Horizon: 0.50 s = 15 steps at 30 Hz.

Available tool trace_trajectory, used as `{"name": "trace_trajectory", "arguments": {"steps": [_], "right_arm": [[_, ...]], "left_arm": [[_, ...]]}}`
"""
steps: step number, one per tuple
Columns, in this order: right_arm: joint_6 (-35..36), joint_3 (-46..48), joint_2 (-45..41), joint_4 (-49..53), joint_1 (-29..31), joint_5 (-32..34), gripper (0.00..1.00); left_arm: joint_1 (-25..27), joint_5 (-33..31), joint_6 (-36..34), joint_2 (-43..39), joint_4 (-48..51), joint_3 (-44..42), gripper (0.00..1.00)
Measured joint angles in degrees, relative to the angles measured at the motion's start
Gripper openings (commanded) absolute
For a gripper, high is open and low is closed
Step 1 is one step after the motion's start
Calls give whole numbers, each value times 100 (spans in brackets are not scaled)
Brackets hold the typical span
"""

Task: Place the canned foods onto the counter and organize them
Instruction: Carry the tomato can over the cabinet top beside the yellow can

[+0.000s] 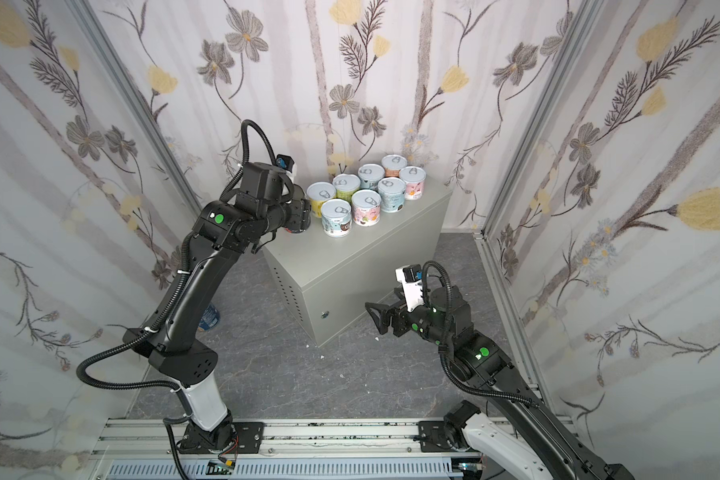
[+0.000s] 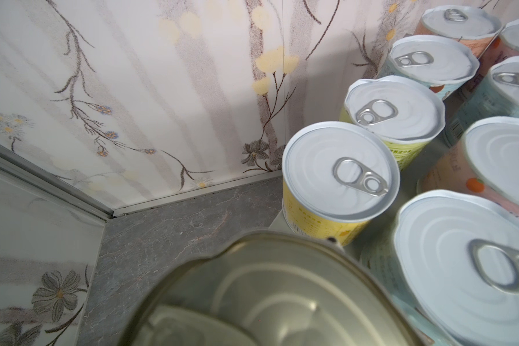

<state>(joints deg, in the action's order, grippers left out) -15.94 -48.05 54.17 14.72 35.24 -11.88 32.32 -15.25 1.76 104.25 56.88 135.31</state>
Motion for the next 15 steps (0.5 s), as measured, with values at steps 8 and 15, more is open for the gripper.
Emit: {"name": "trace_trajectory", "arguments": {"steps": [8, 15], "right_arm": [[7, 42, 0, -2, 0, 0, 100], [15, 90, 0, -2, 0, 0, 100]], "left_arm": [[-79, 46, 17, 116, -98, 59, 83], [-81, 52, 22, 195, -133, 129, 80]]}}
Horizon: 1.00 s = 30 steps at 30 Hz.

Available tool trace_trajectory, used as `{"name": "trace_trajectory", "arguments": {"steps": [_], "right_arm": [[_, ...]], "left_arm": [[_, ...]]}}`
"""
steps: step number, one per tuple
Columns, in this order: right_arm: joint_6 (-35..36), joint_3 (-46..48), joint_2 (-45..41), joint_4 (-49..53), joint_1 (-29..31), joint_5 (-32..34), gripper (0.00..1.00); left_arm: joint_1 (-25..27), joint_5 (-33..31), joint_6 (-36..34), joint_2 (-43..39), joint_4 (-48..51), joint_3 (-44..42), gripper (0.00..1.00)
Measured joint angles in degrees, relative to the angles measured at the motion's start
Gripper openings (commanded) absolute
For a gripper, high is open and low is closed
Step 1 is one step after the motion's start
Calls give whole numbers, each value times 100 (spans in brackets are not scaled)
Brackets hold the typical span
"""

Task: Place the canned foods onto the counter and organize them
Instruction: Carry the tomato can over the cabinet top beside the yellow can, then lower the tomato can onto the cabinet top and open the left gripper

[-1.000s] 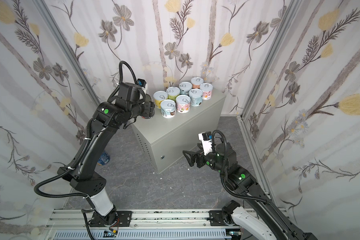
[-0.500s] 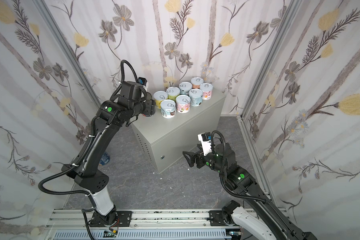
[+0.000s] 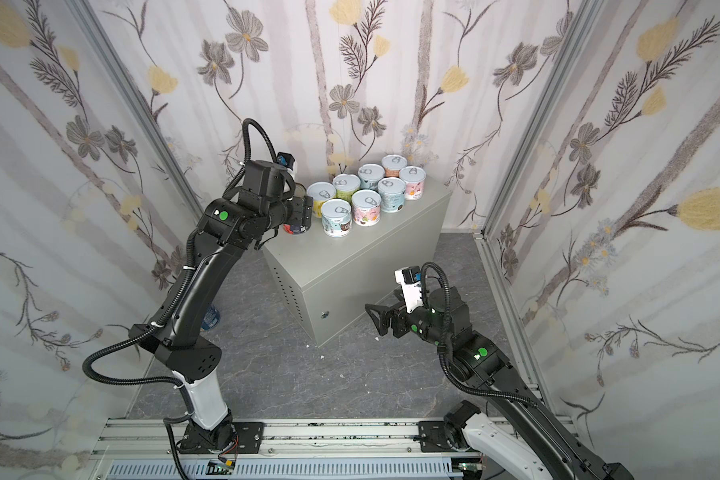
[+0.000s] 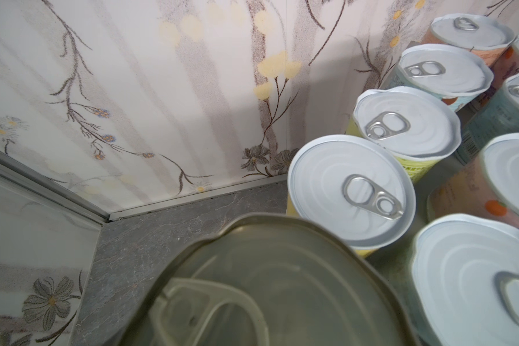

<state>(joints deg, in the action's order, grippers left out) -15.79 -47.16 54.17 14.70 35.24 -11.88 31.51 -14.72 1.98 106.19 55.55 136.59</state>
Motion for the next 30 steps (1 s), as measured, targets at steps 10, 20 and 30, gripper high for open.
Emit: {"name": "trace_trajectory", "arguments": {"steps": [10, 20, 30], "right_arm": [[4, 22, 4, -20, 0, 0, 100], [2, 24, -166, -15, -2, 2, 100], [-7, -131, -446, 127, 0, 55, 100]], "left_arm": [[0, 59, 63, 11, 0, 42, 81], [0, 219, 149, -83, -4, 55, 100], [0, 199, 280, -518, -44, 83, 100]]}}
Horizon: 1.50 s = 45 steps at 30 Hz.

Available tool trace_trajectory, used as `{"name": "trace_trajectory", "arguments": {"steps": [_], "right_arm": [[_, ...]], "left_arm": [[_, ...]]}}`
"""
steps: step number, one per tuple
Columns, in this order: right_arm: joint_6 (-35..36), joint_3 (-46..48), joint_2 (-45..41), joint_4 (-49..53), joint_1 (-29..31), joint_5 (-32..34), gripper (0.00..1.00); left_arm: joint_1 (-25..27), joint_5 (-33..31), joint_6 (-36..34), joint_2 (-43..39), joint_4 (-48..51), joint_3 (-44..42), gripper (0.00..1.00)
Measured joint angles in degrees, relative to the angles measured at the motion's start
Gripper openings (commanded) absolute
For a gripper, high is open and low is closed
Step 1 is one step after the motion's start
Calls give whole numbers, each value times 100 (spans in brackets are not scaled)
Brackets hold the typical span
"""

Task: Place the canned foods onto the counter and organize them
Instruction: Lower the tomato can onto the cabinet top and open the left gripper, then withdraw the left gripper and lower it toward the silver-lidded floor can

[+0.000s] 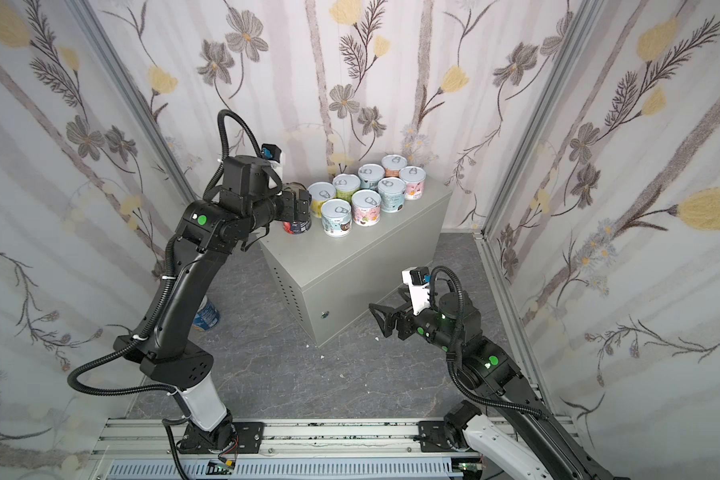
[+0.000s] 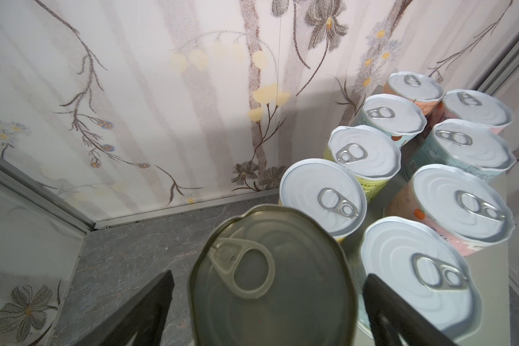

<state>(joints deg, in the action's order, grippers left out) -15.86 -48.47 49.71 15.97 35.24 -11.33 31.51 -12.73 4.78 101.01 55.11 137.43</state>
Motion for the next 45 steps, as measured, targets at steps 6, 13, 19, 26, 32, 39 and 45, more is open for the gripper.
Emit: {"name": "trace_trajectory", "arguments": {"steps": [6, 13, 19, 26, 32, 39, 45], "right_arm": [[-26, -192, -232, 210, 0, 155, 100], [-122, -286, -411, 444, 17, 278, 100], [-243, -271, -442, 470, 98, 424, 100], [-334, 35, -398, 350, 153, 442, 100], [-356, 245, -271, 85, 168, 422, 100], [-352, 463, -48, -238, 173, 389, 100], [-308, 697, 205, -592, 173, 249, 100]], "left_arm": [[0, -269, 37, -660, -138, -328, 100], [-74, -758, 155, -1867, -328, -1797, 100], [-522, -973, 341, -3126, -686, -3504, 100], [-1652, -909, 640, -3993, -968, -5311, 100], [-2566, -780, 1003, -4186, -1351, -6457, 100], [-3359, -763, 1764, -4015, -1932, -7381, 100], [-3604, -1128, 2393, -3558, -2256, -7866, 100]]}}
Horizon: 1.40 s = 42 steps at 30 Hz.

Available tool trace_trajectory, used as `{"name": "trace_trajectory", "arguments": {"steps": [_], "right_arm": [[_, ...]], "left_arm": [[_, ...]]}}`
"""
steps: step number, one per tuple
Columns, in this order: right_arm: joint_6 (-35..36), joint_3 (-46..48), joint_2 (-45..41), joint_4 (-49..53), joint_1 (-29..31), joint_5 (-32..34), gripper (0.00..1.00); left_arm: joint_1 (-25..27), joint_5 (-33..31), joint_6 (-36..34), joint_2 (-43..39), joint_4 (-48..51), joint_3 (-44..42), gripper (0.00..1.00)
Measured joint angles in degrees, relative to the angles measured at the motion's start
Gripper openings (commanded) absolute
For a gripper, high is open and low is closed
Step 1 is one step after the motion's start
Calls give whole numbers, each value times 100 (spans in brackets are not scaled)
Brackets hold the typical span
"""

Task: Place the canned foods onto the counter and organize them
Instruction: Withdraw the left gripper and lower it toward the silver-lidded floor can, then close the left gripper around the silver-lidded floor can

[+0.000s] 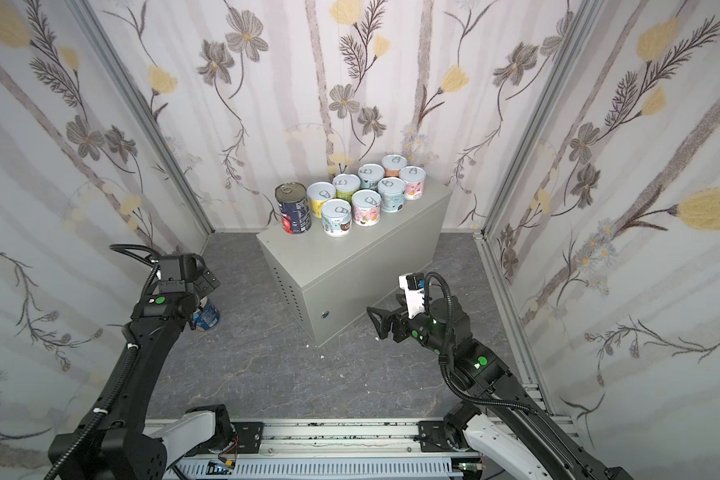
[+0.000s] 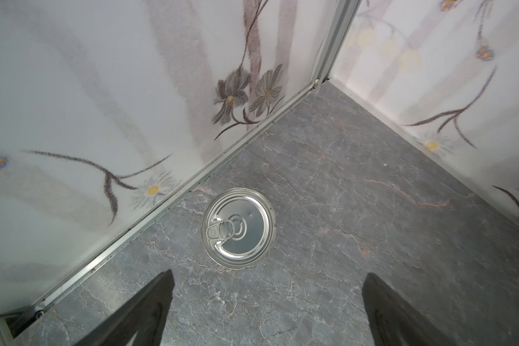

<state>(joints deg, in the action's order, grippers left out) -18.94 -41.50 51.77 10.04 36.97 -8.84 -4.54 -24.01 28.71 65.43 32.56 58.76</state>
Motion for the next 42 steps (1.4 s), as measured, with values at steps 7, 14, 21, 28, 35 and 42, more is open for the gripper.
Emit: {"name": "trace_trajectory", "arguments": {"steps": [7, 14, 21, 28, 35, 42], "right_arm": [[61, 129, 232, -227, 4, -136, 100], [160, 155, 433, -306, 2, -177, 100], [243, 166, 610, -341, -7, -243, 100], [317, 166, 741, -437, -50, -275, 100], [358, 166, 826, -514, -61, -278, 100], [361, 166, 852, -538, -94, -280, 100]], "left_arm": [[-284, -428, 455, 557, -315, -269, 100], [-496, -739, 754, 1340, -509, -264, 100], [-531, -822, 817, 2286, -619, 90, 100], [-538, -984, 898, 2763, -1005, 345, 100], [-542, -997, 901, 2870, -1213, 378, 100], [-542, -935, 879, 2590, -1029, 225, 100]]}}
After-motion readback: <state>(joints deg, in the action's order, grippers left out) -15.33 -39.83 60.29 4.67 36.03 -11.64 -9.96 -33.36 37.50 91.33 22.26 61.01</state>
